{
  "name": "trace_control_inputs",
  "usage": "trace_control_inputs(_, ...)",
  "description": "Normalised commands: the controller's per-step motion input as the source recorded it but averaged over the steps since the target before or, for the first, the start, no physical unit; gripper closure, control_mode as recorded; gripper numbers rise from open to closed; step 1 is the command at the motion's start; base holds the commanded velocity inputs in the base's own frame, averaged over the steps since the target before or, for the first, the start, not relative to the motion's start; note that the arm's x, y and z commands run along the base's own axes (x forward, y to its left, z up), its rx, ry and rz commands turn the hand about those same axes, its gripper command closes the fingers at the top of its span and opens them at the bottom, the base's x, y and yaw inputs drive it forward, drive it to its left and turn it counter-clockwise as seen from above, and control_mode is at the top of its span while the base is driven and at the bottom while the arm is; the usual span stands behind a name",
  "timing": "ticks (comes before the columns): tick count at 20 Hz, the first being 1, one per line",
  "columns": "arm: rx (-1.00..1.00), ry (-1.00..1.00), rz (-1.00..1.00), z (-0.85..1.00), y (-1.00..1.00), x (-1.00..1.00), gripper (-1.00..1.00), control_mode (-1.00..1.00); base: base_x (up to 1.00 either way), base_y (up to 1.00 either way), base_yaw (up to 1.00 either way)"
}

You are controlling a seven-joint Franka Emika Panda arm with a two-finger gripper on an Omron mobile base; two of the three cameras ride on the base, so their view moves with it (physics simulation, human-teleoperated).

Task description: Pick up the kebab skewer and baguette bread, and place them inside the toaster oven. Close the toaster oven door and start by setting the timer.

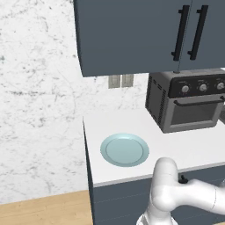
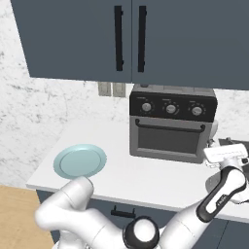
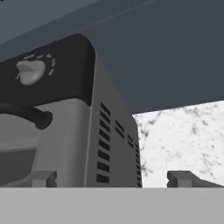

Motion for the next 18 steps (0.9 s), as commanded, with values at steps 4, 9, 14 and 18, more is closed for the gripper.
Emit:
trace_control_inputs(4, 0.0, 0.06, -0.13, 0.48, -0.03, -0.74, -1.0, -1.0, 0.0, 0.0, 0.0)
trace_control_inputs(9, 0.0, 0.12, -0.03, 0.39, 0.61, -0.53, -1.0, -1.0, 0.0, 0.0, 0.0)
trace_control_inputs(14, 0.0, 0.16, 0.0, 0.4, 1.0, -0.16, -1.0, -1.0, 0.0, 0.0, 0.0)
trace_control_inputs(18, 0.0, 0.11, 0.0, 0.37, 0.97, -0.17, -1.0, -1.0, 0.0, 0.0, 0.0)
